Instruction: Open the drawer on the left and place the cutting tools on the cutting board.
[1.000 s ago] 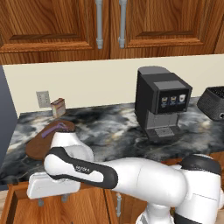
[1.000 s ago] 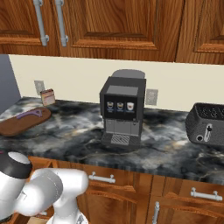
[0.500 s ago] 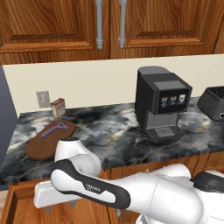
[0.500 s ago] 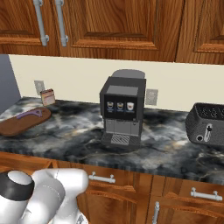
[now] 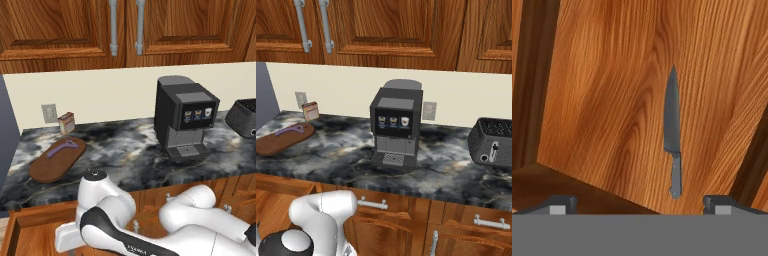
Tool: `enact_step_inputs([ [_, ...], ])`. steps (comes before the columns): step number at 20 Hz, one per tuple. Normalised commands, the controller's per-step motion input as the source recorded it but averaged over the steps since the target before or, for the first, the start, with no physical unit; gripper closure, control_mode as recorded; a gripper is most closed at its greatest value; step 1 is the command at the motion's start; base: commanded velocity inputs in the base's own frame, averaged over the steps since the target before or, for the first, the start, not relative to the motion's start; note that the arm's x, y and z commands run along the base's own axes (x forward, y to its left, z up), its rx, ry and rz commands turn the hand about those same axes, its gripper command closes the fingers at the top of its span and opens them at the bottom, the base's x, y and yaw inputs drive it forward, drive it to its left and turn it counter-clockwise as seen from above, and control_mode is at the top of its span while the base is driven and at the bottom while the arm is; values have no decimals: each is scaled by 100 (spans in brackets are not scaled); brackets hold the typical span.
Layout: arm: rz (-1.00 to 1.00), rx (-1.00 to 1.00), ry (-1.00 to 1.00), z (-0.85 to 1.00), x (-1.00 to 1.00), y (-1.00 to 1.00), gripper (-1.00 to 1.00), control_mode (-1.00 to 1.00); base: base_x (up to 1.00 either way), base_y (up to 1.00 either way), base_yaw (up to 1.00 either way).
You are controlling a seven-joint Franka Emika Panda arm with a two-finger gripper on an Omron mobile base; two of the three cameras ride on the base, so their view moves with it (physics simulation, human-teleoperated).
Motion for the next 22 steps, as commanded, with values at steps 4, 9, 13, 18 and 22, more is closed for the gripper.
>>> enact_step_inputs([
  [4,0,0,0,0,0,0,-100,-100,0,0,0],
  [9,-2,0,0,0,-7,0,-100,-100,0,0,0],
  [13,-17,-2,-3,0,-23,0,-100,-100,0,0,0],
  [18,-17,0,0,0,0,0,-100,-100,0,0,0],
  [22,-1,-1,0,0,0,0,-100,-100,0,0,0],
])
